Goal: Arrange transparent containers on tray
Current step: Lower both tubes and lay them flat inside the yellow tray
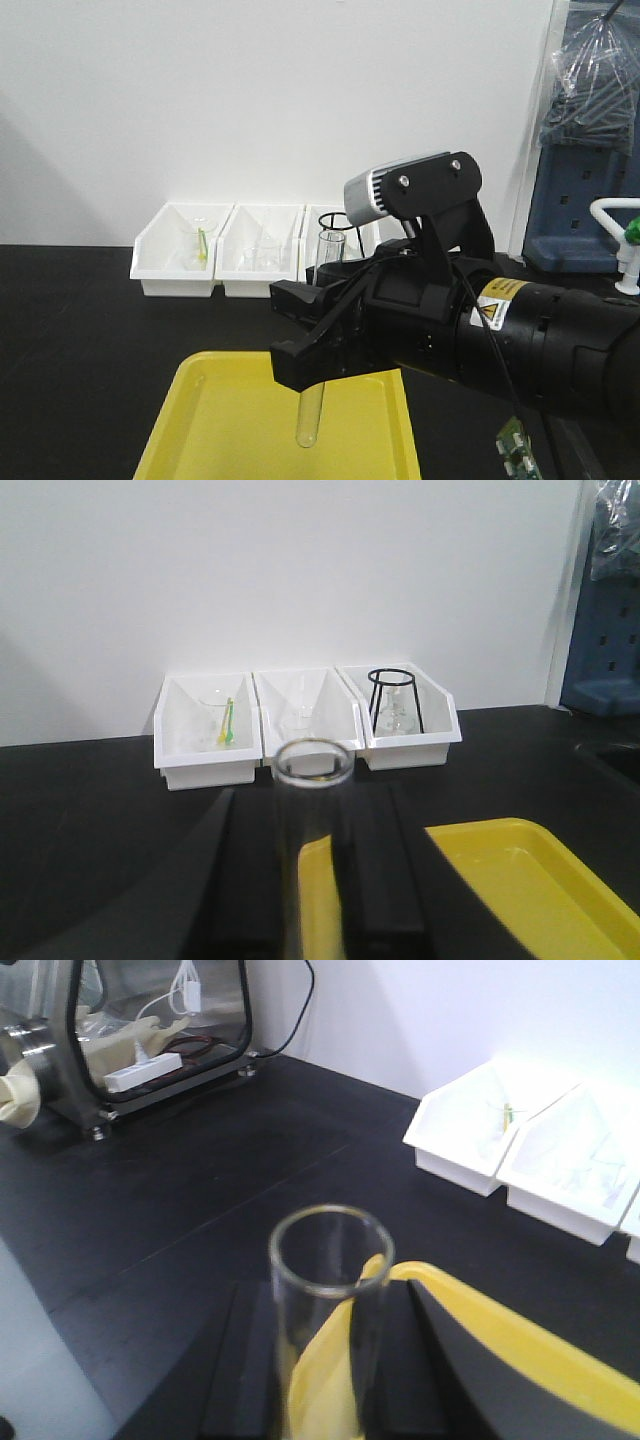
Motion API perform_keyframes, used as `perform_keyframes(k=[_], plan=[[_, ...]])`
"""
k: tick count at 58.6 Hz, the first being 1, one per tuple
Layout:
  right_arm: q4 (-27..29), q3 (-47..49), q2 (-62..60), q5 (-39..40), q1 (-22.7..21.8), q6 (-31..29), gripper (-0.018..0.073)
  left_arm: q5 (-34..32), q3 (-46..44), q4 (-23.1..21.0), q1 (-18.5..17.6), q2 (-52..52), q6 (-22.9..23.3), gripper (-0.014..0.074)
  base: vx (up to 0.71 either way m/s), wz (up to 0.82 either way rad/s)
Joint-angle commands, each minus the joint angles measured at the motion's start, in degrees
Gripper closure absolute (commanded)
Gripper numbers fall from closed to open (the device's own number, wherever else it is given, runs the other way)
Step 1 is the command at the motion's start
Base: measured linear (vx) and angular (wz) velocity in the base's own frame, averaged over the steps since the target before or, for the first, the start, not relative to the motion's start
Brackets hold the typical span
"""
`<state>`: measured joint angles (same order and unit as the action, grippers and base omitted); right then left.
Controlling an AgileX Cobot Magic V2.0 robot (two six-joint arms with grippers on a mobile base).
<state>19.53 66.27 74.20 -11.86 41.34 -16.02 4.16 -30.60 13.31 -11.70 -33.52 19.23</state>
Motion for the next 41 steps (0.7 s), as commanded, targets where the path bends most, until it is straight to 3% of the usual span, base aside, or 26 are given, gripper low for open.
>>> perform_keyframes(k=[1,41], plan=[[0.0,2.1,-1.8,4.4,-0.2,-0.3,0.0352,-4.5,-1.7,-0.3,-0.2,0.1,0.6,0.0462,0.28,-0.04],[0.0,2.1,-1.8,4.4,-0.2,-0.3,0.0352,-4.5,-1.7,-0.3,-0.2,0.1,0.6,0.0462,0.2,-0.01]])
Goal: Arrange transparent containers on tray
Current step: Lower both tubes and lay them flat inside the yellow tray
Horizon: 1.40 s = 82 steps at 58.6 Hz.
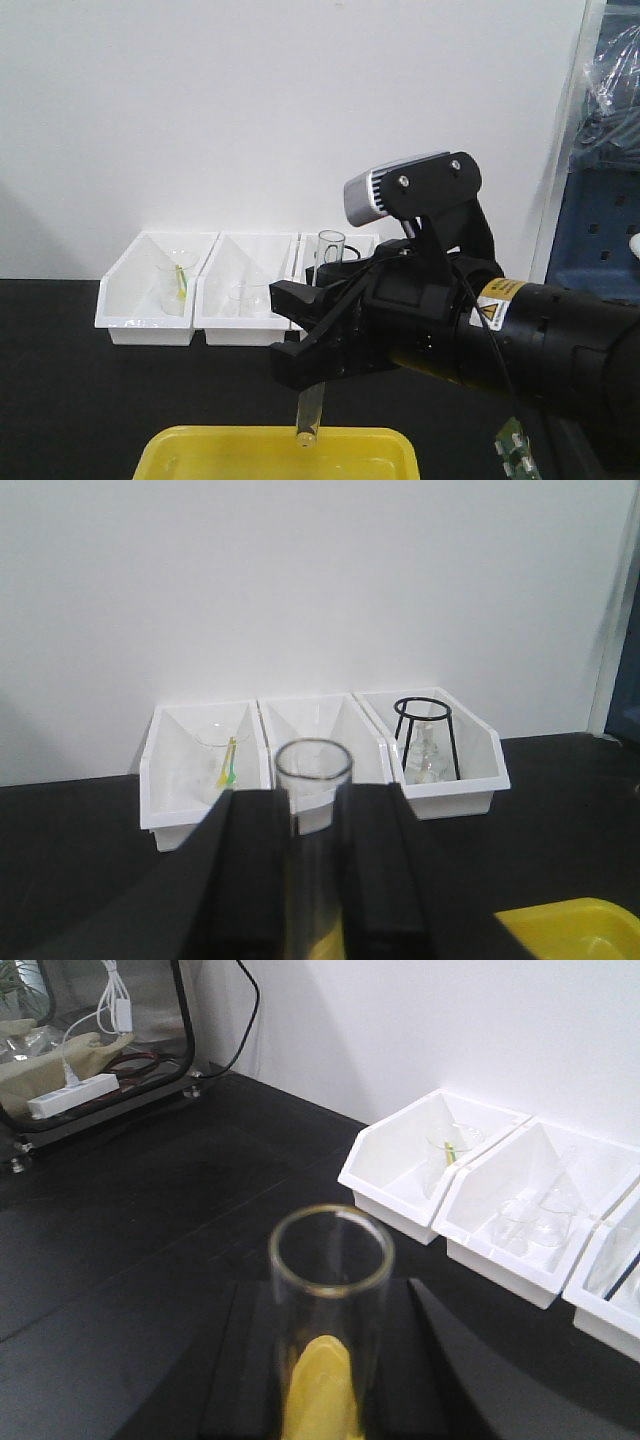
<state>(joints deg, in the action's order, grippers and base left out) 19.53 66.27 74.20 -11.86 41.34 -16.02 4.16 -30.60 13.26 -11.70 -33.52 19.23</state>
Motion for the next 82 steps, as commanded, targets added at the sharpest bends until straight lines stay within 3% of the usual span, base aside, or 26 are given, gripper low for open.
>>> perform_keyframes(k=[1,69,82], plan=[[0.0,2.1,-1.8,4.4,-0.2,-0.3,0.0352,-4.5,-1.7,-0.3,-0.2,0.1,0.6,0.0462,0.1,-0.05],[0.0,2.1,-1.6,4.6,-0.2,-0.3,0.0352,-5.4,-1.7,-0.3,-0.2,0.1,0.6,0.0462,0.02,-0.01],[0.0,2.1,-1.6,4.8,-0.2,-0.3,0.0352,-6.1,-1.7,-0.3,-0.2,-6.3,0.6,0.0458,0.0,0.0]])
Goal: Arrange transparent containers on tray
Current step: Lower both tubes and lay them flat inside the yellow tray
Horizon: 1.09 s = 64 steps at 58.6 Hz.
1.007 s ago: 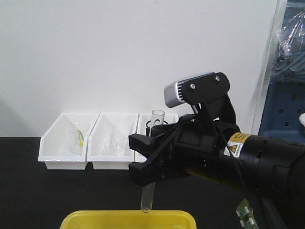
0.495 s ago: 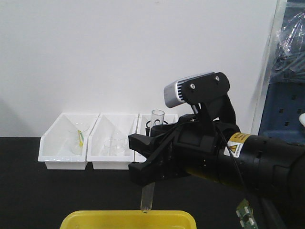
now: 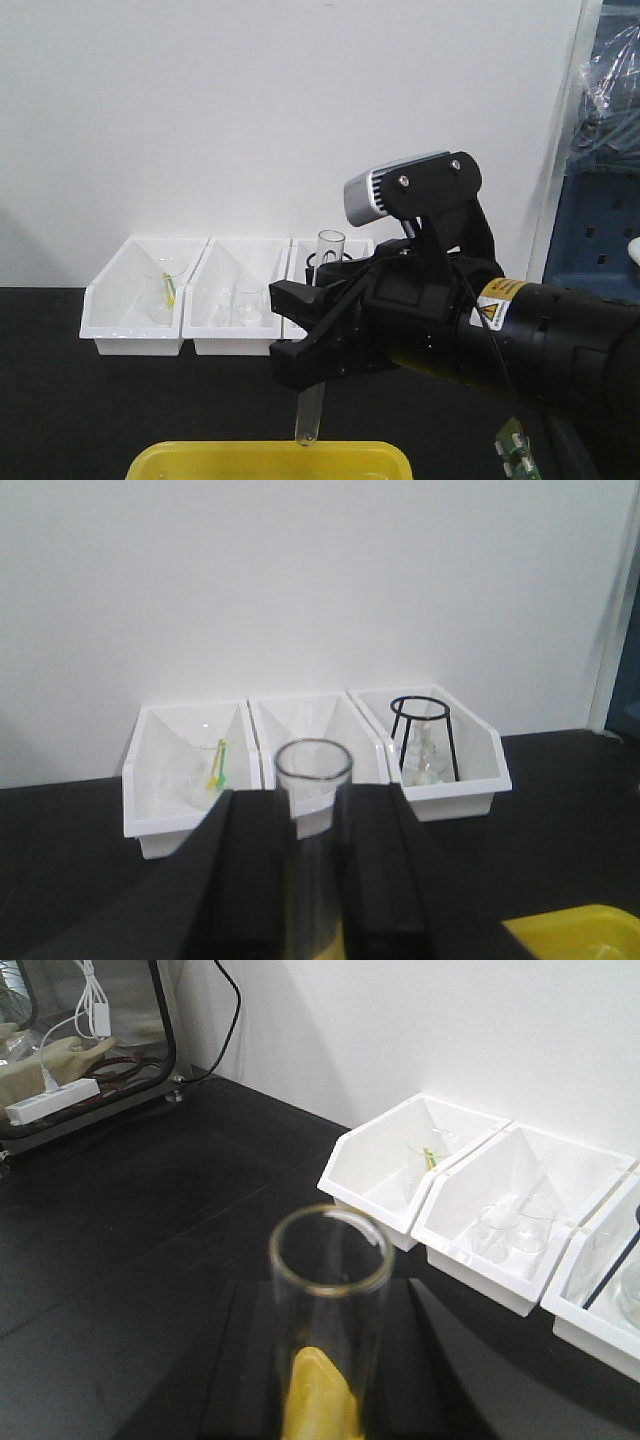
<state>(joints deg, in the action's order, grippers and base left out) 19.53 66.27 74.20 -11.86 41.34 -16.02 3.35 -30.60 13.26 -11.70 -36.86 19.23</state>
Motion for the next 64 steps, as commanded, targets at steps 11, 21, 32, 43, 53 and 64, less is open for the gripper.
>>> perform_keyframes(k=[11,21,32,43,53,64], plan=[[3.9,2.1,0.3,5.1,-0.2,3.6,0.0352,-10.7,-2.3,-0.4,-1.2,-12.5,1.8,0.0455,0.0,0.0],[4.7,2.1,5.1,4.7,-0.3,11.0,0.0352,-6.6,-7.6,-0.4,-4.3,-22.0,5.0,0.0451,0.0,0.0],[4.8,2.1,11.2,-3.9,-6.9,19.0,0.0352,-0.4,-14.9,-0.5,-7.2,-33.1,5.0,0.0451,0.0,0.0],[5.8,2.1,16.6,-10.7,-12.9,18.8,0.0351,3.0,-18.7,-5.4,-9.1,-42.2,5.0,0.0451,0.0,0.0],[5.9,2.1,21.2,-11.6,-12.7,18.7,0.0351,6.2,-21.1,-9.9,-10.1,-50.3,5.0,0.0448,0.0,0.0],[6.0,2.1,26.4,-12.0,-12.7,18.7,0.0349,7.9,-22.9,-10.9,-11.1,-56.1,5.0,0.0442,0.0,0.0]])
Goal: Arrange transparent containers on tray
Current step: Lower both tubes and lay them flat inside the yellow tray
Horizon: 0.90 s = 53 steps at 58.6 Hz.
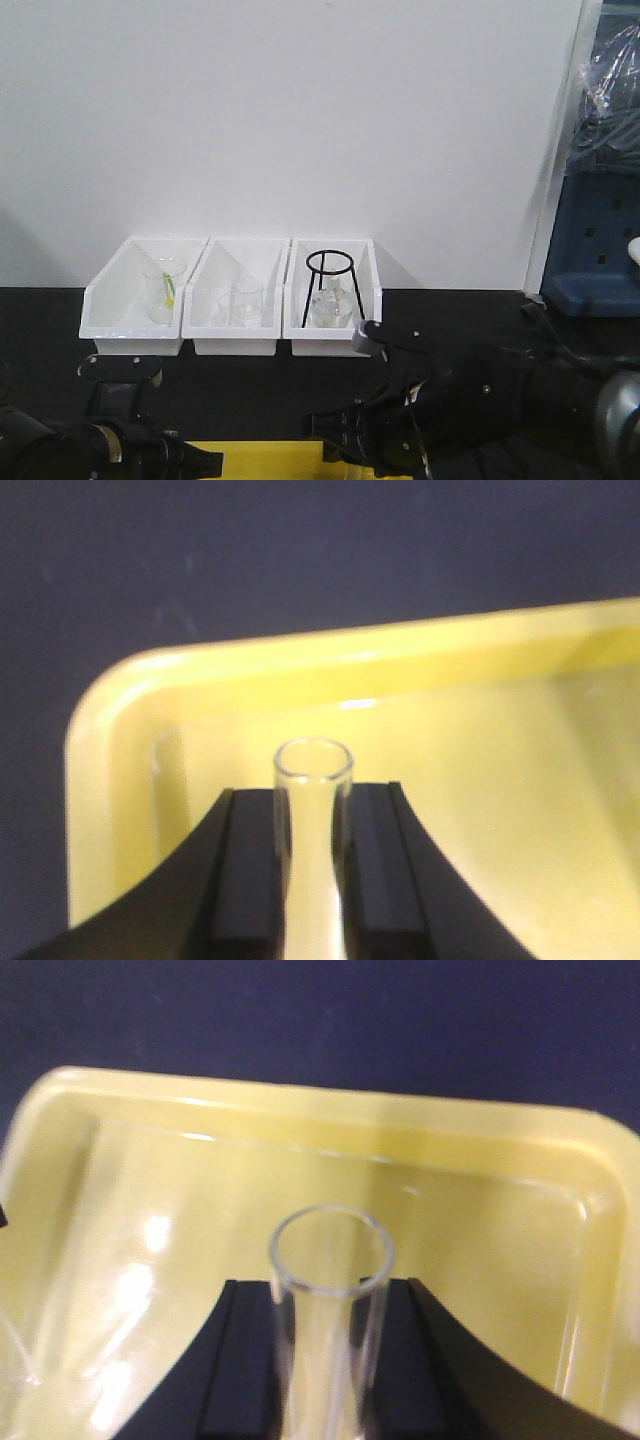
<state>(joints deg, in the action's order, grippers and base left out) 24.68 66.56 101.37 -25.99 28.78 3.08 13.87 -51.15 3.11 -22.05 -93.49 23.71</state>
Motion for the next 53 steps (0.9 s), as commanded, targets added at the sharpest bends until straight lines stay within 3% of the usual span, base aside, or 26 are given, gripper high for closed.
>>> perform_keyframes(k=[1,20,41,53], plan=[[1.1,1.9,-0.6,2.0,-0.1,-0.4,0.0349,-2.4,-2.5,-0.7,-0.8,0.0,0.5,0.044,0.0,0.0],[1.6,1.9,3.8,-0.5,-0.1,-0.4,0.0312,-1.5,-2.5,-0.7,-2.3,-4.2,0.5,0.0379,0.0,0.0],[1.6,1.9,3.9,-0.5,-0.1,-0.4,0.0134,-2.4,-2.5,-0.6,-2.5,-5.3,0.5,0.01,0.0,0.0],[1.8,1.9,3.7,-0.6,-0.2,-0.4,0.0032,-2.9,-2.5,-0.6,-2.5,-5.0,0.5,0.0043,0.0,0.0]])
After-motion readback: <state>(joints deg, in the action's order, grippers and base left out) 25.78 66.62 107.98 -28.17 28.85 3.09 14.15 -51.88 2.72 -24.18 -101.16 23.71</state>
